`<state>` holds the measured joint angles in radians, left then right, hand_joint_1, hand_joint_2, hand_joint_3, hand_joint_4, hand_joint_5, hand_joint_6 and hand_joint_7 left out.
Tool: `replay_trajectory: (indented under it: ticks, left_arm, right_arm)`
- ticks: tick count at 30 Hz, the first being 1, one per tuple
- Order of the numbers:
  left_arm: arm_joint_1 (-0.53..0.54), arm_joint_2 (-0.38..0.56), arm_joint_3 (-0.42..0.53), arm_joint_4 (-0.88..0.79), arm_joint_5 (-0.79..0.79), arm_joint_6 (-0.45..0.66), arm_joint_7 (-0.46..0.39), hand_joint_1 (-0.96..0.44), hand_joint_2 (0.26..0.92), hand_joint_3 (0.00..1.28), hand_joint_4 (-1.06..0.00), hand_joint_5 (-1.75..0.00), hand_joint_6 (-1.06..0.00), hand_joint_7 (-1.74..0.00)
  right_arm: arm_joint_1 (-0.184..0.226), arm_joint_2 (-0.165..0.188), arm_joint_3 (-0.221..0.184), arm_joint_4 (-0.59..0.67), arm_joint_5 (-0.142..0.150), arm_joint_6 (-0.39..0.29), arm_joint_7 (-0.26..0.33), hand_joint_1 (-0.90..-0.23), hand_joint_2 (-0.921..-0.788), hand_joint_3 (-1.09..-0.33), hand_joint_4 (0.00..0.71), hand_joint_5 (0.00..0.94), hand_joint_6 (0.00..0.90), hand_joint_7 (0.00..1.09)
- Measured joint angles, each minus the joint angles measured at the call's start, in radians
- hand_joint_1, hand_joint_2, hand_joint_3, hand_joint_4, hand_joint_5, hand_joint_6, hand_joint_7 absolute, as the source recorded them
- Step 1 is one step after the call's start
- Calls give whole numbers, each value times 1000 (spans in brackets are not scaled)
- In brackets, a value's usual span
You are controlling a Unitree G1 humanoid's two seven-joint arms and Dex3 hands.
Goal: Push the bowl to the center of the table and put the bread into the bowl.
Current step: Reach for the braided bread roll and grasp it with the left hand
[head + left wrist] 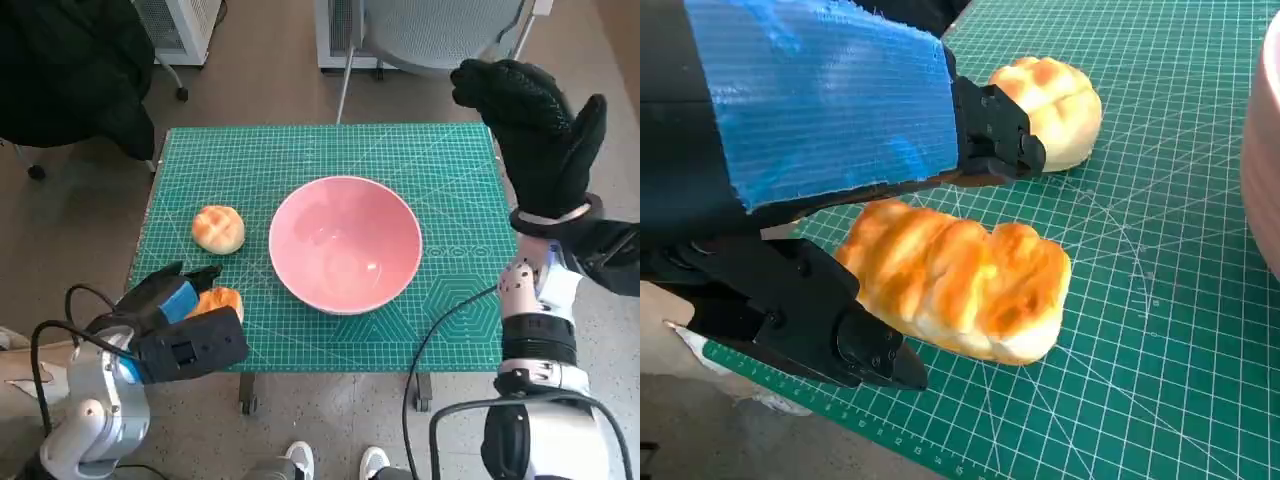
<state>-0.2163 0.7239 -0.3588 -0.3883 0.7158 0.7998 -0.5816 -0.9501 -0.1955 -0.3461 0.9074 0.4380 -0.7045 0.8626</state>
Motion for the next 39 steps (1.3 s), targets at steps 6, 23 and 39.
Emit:
replay_trajectory:
  ticks: [6,23,39]
  left_arm:
    - [-31,-35,-23,112,41,-28,42,-96,752,0,-119,-5,-318,-9]
    - [-75,-87,-46,257,128,-93,76,-5,789,15,-304,-31,-458,-31]
    - [-101,-97,-72,370,225,-220,168,32,915,132,-626,-1348,-592,-996]
  right_arm:
    - [2,-1,2,-7,1,11,7,-703,-921,-870,235,1,306,0]
    - [2,-6,4,-16,23,13,23,-693,-921,-867,237,2,307,1]
    - [3,-16,8,-29,30,15,35,-692,-921,-865,246,5,307,1]
